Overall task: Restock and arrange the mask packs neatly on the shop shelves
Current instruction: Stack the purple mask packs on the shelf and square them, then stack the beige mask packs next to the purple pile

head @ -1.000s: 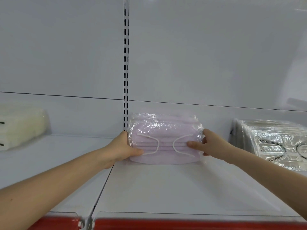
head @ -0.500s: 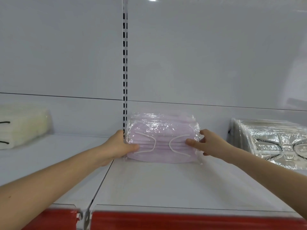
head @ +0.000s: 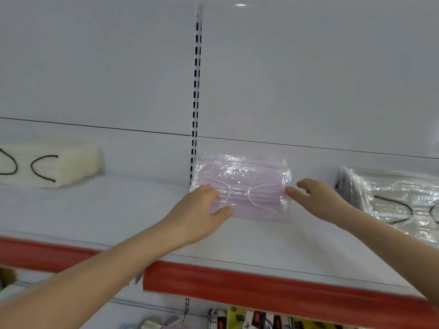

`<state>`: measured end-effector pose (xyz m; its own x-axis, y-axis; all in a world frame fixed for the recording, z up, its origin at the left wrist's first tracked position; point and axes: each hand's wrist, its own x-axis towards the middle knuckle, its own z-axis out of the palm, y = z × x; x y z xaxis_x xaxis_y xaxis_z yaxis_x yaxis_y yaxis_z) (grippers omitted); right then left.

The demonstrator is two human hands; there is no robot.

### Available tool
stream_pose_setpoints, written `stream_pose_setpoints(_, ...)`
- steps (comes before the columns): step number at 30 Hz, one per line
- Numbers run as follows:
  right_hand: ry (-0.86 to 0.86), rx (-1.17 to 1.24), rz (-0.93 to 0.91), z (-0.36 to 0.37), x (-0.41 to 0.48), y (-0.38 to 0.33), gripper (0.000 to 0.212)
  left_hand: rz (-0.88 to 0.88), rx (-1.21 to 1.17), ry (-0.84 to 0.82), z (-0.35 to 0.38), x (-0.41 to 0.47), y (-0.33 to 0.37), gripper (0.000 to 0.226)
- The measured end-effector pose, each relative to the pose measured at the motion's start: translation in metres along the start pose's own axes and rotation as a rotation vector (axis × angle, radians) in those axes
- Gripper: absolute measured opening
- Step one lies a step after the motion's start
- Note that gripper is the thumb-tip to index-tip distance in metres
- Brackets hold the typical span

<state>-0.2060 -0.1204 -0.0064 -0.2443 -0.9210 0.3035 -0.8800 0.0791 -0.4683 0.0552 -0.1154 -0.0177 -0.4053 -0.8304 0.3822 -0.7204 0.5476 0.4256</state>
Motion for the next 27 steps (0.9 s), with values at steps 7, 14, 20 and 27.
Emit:
stream_pose_setpoints(7, 0.036, -0.057, -0.117, -0.018, -0.041, 0.000, 0.040, 0.163, -0.123, -0.029, 0.017, -0.021, 0.041, 0.046)
stream_pose_setpoints(14, 0.027, -0.087, -0.031, -0.032, -0.084, 0.010, 0.039, 0.232, -0.192, -0.123, 0.024, -0.034, 0.067, 0.046)
stream_pose_setpoints(20, 0.091, -0.100, 0.079, -0.059, -0.124, 0.030, 0.039, 0.309, -0.225, -0.173, 0.035, -0.053, 0.093, 0.045)
stream_pose_setpoints(27, 0.162, -0.132, 0.123, -0.077, -0.160, 0.055, 0.039, 0.377, -0.242, -0.229, 0.052, -0.070, 0.128, 0.046)
